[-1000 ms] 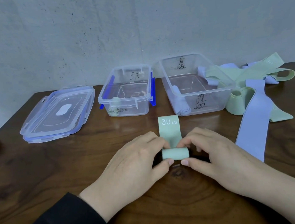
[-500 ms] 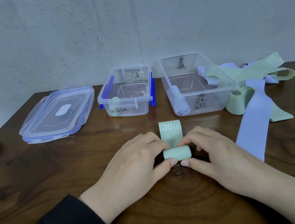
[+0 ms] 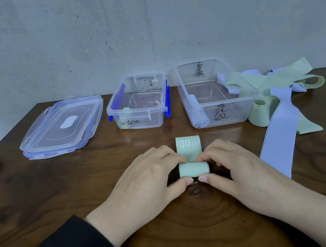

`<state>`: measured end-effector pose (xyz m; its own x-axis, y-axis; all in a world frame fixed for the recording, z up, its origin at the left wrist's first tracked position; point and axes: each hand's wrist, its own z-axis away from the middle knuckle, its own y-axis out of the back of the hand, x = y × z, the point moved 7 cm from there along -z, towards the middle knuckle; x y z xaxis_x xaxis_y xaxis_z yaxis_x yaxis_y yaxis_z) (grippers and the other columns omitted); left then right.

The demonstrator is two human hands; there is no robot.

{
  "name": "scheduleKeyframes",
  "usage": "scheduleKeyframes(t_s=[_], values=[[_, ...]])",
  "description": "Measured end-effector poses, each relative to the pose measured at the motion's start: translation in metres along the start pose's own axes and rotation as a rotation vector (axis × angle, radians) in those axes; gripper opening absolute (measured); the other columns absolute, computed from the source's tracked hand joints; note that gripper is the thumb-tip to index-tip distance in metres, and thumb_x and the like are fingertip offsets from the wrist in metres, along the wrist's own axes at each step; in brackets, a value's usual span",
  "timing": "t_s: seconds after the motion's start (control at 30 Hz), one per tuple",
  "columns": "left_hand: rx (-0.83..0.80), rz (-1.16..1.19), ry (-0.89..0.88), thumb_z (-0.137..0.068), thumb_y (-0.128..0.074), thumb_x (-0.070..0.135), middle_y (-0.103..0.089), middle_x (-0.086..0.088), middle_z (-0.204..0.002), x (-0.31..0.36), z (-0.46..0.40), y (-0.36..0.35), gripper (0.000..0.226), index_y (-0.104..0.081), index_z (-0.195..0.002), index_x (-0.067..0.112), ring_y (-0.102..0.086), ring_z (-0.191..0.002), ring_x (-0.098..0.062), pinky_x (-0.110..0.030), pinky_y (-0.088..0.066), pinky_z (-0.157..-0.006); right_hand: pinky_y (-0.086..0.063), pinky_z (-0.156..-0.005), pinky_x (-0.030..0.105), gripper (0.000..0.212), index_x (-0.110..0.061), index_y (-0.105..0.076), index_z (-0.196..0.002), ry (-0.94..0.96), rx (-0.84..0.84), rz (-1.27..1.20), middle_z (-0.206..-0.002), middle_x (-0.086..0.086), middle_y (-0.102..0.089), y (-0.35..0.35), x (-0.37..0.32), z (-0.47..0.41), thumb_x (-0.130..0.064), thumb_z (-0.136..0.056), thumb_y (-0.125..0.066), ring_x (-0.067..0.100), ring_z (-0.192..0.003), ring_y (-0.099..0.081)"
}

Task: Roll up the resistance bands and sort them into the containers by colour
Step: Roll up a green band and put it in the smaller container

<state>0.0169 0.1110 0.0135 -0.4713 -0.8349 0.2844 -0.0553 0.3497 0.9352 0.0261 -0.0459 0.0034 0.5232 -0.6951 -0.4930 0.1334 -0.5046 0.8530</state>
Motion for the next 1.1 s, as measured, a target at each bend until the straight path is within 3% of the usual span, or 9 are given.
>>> scheduleKeyframes(t_s=[0.1,0.2,0.43,0.63,0.77,0.9,1.1], values=[[0.008,0.003,0.002,-0.086,-0.051,0.058,-0.052,0.022,-0.105,0.0002,0.0006,0.0008,0.035,-0.057,-0.115,0.038,-0.050,-0.095,-0.005,-0.027,-0.046,-0.083,-0.041,-0.091,0.020,0.028,-0.042,-0.059,-0.114,0.003,-0.005,0.015,-0.109,-0.023,-0.050,-0.0006,0.0003,-0.0002,-0.055,-0.090,-0.052,0.003,-0.109,-0.046],[0.013,0.000,0.000,-0.089,-0.048,0.057,-0.052,0.021,-0.104,0.0004,0.0002,0.0014,0.035,-0.059,-0.116,0.036,-0.051,-0.094,-0.005,-0.028,-0.046,-0.083,-0.036,-0.090,0.012,0.030,-0.043,-0.056,-0.118,-0.006,0.006,0.004,-0.108,-0.028,-0.048,0.0006,0.0009,0.0000,-0.052,-0.089,-0.058,-0.002,-0.110,-0.044],[-0.010,0.004,0.018,-0.084,-0.050,0.064,-0.051,0.022,-0.105,-0.0007,0.0003,0.0001,0.044,-0.055,-0.120,0.039,-0.051,-0.099,-0.005,-0.025,-0.046,-0.085,-0.039,-0.086,0.015,0.019,-0.045,-0.055,-0.109,-0.004,0.000,0.011,-0.108,-0.027,-0.048,0.0004,0.0005,0.0000,-0.049,-0.091,-0.057,0.001,-0.109,-0.045],[-0.018,-0.010,0.010,-0.088,-0.044,0.061,-0.047,0.023,-0.106,-0.0005,0.0002,0.0005,0.042,-0.056,-0.121,0.038,-0.049,-0.099,-0.004,-0.025,-0.044,-0.087,-0.036,-0.087,0.010,0.037,-0.047,-0.051,-0.125,-0.023,0.008,0.010,-0.108,-0.031,-0.046,0.0020,0.0024,-0.0003,-0.052,-0.089,-0.059,-0.005,-0.110,-0.043],[-0.007,-0.007,0.009,-0.089,-0.045,0.059,-0.047,0.023,-0.104,0.0010,0.0007,0.0021,0.039,-0.050,-0.123,0.041,-0.047,-0.098,-0.002,-0.024,-0.043,-0.086,-0.036,-0.083,0.011,0.022,-0.048,-0.052,-0.111,-0.014,-0.002,0.016,-0.108,-0.031,-0.046,0.0014,0.0009,0.0001,-0.050,-0.090,-0.058,-0.003,-0.110,-0.043],[-0.001,-0.009,-0.007,-0.087,-0.054,0.054,-0.048,0.021,-0.099,0.0036,0.0017,0.0032,0.029,-0.048,-0.113,0.042,-0.049,-0.093,-0.004,-0.028,-0.045,-0.083,-0.035,-0.084,0.008,0.026,-0.044,-0.057,-0.116,-0.018,0.005,0.020,-0.109,-0.028,-0.048,0.0021,0.0011,0.0012,-0.051,-0.090,-0.056,-0.002,-0.109,-0.044],[0.027,-0.028,-0.003,-0.091,-0.048,0.053,-0.047,0.021,-0.101,0.0009,-0.0002,0.0027,0.036,-0.053,-0.123,0.038,-0.049,-0.094,-0.003,-0.029,-0.046,-0.085,-0.036,-0.080,0.009,0.030,-0.047,-0.054,-0.118,-0.020,0.025,0.033,-0.107,-0.030,-0.044,0.0023,0.0003,0.0004,-0.050,-0.089,-0.059,-0.007,-0.109,-0.042]])
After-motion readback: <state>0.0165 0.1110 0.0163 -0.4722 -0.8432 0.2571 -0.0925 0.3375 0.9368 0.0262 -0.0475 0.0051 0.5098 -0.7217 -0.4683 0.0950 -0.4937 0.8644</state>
